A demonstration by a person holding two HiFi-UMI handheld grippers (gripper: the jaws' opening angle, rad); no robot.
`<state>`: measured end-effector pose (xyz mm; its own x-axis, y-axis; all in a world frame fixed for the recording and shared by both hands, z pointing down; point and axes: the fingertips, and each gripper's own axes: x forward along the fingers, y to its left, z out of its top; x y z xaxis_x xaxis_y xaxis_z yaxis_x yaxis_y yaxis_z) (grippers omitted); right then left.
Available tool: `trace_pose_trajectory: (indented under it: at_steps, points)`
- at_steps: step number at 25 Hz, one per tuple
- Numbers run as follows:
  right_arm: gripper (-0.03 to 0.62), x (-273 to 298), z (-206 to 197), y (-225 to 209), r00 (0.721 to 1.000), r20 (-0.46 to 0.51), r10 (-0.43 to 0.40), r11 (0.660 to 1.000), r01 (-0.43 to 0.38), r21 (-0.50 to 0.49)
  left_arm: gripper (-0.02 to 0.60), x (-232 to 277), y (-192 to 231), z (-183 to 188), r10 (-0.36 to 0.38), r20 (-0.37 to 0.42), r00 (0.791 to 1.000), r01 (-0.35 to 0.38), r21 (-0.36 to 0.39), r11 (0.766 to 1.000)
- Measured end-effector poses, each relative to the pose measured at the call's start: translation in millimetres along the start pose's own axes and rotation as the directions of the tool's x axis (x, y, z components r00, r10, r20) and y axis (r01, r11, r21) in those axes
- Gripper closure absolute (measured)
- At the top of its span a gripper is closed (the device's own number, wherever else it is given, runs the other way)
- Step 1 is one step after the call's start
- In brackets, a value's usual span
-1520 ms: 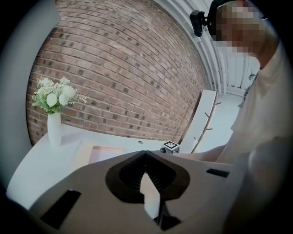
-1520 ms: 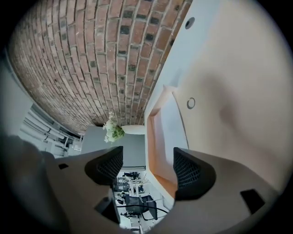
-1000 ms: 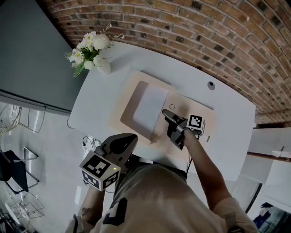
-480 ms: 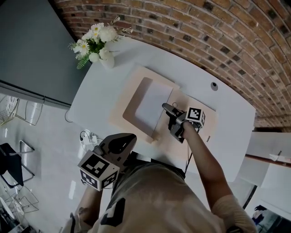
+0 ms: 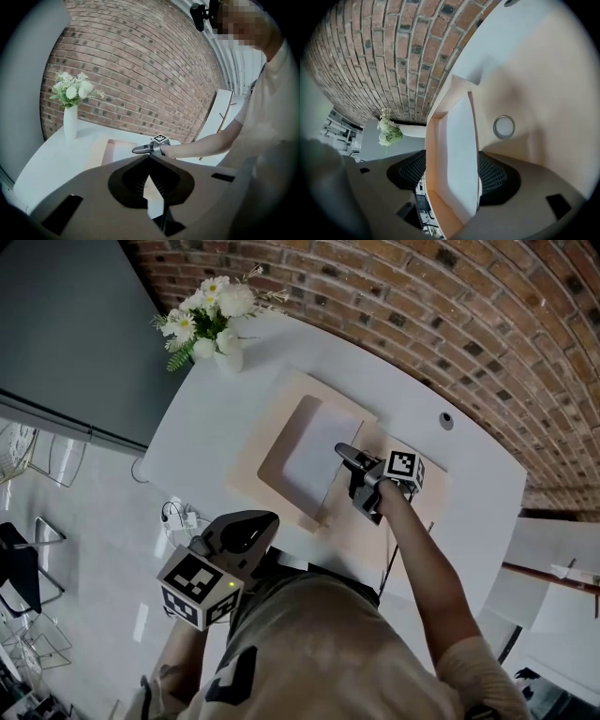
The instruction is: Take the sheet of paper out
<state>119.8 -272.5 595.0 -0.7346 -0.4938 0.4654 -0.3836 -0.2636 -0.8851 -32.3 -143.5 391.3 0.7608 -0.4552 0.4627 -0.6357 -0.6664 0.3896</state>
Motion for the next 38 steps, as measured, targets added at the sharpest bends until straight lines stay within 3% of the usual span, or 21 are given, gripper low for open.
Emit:
trace_pose_trajectory:
  at_steps: [9, 19, 35, 38]
  points:
    - [0.256, 3.6, 5.9, 5.1, 0.999, 0.018, 0.037, 0.999, -0.037, -0.001, 0.568, 2.2, 3.2, 0.3, -0.004, -0.003, 1.000, 0.004, -0.006, 1.000]
    - [0.256, 9.9, -0.4, 24.3, 0.990, -0.008, 0.138, 0.990, -0.138, -0.003, 0.568, 4.4, 3.9, 0.6, -0.001, 0.000, 1.000, 0.001, -0.013, 1.000]
    - [0.260, 26.4, -0.9, 16.5, 0.996, -0.026, 0.083, 0.995, -0.085, -0.048, 0.568, 0.3, 6.4, -3.7, 0.024, -0.007, 1.000, -0.024, -0.020, 0.999]
    - [0.303, 27.4, -3.5, 19.6, 0.994, -0.032, 0.101, 0.994, -0.102, -0.042, 0.568, -0.4, 6.9, -3.5, 0.028, -0.005, 1.000, -0.028, -0.020, 0.999]
